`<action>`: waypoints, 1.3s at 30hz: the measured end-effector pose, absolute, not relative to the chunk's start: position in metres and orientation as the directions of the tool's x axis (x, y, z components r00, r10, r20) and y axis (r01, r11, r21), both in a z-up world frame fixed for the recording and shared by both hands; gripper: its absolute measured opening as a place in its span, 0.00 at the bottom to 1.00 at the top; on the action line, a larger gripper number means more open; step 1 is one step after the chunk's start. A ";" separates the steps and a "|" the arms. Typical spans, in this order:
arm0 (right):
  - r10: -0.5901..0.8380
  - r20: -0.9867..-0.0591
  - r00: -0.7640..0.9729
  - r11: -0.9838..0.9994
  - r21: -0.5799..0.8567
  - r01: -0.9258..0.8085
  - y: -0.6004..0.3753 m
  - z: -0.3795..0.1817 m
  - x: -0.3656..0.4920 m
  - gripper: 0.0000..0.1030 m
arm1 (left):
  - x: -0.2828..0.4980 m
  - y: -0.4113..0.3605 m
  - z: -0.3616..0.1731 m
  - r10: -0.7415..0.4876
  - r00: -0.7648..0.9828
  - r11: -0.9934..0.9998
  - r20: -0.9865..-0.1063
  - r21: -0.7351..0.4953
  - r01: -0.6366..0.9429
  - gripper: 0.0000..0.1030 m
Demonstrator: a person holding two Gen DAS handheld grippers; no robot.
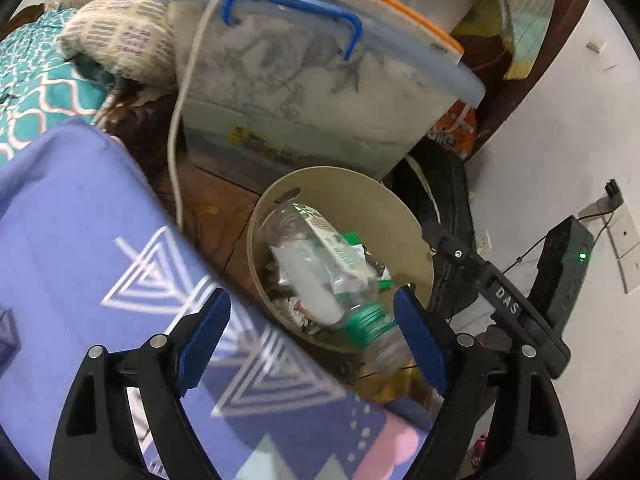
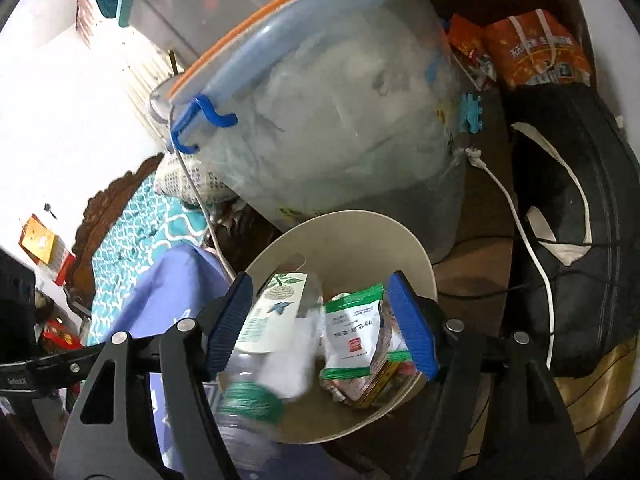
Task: Collect trash
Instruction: 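Grasp the green can with the left tool while the right grasps the white milk carton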
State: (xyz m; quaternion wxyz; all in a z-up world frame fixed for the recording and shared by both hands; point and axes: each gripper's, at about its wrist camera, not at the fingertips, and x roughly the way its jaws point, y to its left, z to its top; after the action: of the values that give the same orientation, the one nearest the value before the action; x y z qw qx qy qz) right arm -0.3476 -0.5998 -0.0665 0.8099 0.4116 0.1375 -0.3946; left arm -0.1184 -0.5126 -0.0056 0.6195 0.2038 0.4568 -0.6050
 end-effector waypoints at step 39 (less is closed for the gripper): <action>0.159 -0.631 0.759 0.655 0.643 0.397 -0.490 -0.058 0.099 0.55 | 0.244 -0.103 -0.033 -0.624 0.241 0.765 -0.743 -0.520 0.379 0.76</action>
State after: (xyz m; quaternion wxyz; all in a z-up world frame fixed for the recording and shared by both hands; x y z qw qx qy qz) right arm 0.0986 -0.4899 -0.0576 0.8439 0.4093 0.3396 -0.0708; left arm 0.2437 -0.1026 -0.0330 0.7790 -0.1169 0.5253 -0.3218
